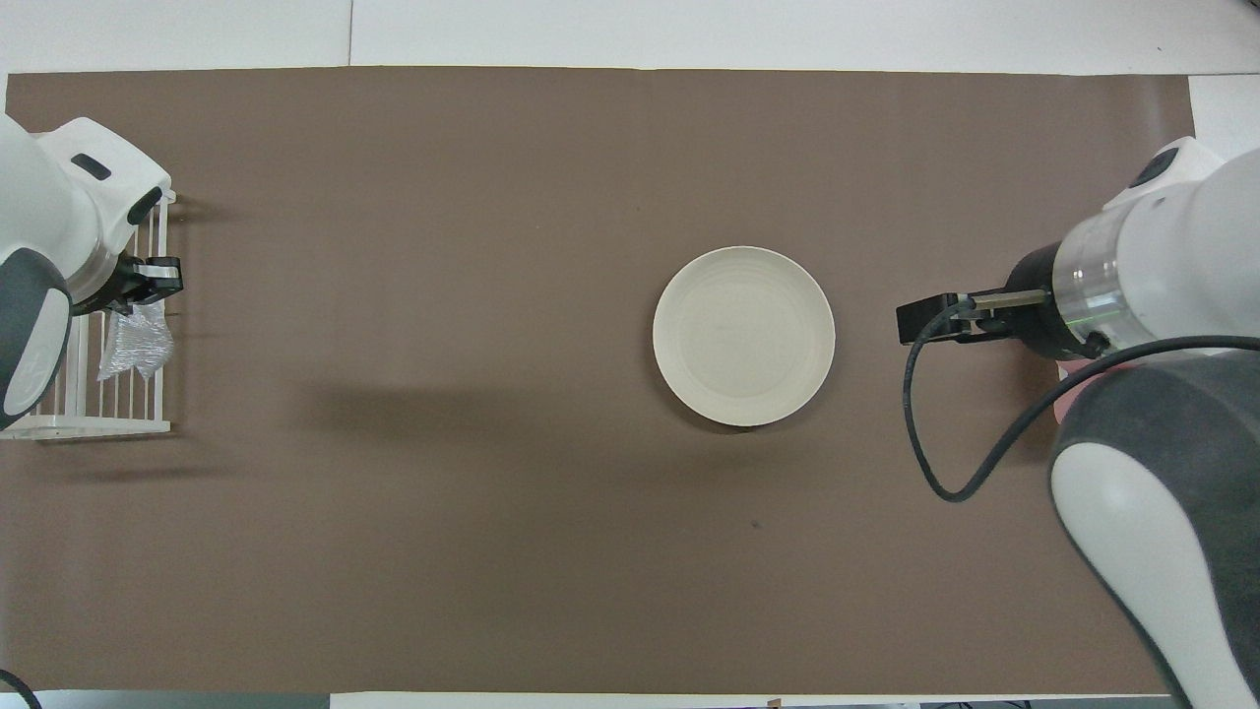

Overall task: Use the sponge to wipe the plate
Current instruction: 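Release the sponge into the rack with the left gripper while the right gripper returns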

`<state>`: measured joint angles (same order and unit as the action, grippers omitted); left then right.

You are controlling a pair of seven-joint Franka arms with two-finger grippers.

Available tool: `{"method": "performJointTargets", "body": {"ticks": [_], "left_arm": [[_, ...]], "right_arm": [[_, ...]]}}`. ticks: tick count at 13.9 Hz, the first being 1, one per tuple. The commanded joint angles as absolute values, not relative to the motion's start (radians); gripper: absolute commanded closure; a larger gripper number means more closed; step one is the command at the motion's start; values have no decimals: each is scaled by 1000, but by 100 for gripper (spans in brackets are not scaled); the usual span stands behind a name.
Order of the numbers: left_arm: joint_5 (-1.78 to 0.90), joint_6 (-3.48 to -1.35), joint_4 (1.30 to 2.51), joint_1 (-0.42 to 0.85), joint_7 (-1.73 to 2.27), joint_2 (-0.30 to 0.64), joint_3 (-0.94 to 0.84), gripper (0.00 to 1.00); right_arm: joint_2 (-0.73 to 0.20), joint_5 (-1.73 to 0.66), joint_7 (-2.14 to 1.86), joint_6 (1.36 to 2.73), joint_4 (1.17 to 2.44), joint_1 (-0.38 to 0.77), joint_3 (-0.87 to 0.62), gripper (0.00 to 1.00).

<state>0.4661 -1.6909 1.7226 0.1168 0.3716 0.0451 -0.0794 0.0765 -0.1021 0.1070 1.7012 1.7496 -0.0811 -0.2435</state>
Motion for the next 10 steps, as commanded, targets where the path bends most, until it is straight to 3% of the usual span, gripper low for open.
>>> {"method": "performJointTargets", "body": {"ticks": [1,4,10], "left_arm": [[673,-1652,1648,149,380,113,-81,100],[866,-1672,1658,153,380,149,-81,100],[1096,-1721,1781,138,422,184,-77,100]], "right_arm": [[57,-86,66,1626,1695,-57,-201,0],[48,-66,-13,1623,1690,72,-13,0],[14,-34,-142,1628,1671,46,2,0]]}}
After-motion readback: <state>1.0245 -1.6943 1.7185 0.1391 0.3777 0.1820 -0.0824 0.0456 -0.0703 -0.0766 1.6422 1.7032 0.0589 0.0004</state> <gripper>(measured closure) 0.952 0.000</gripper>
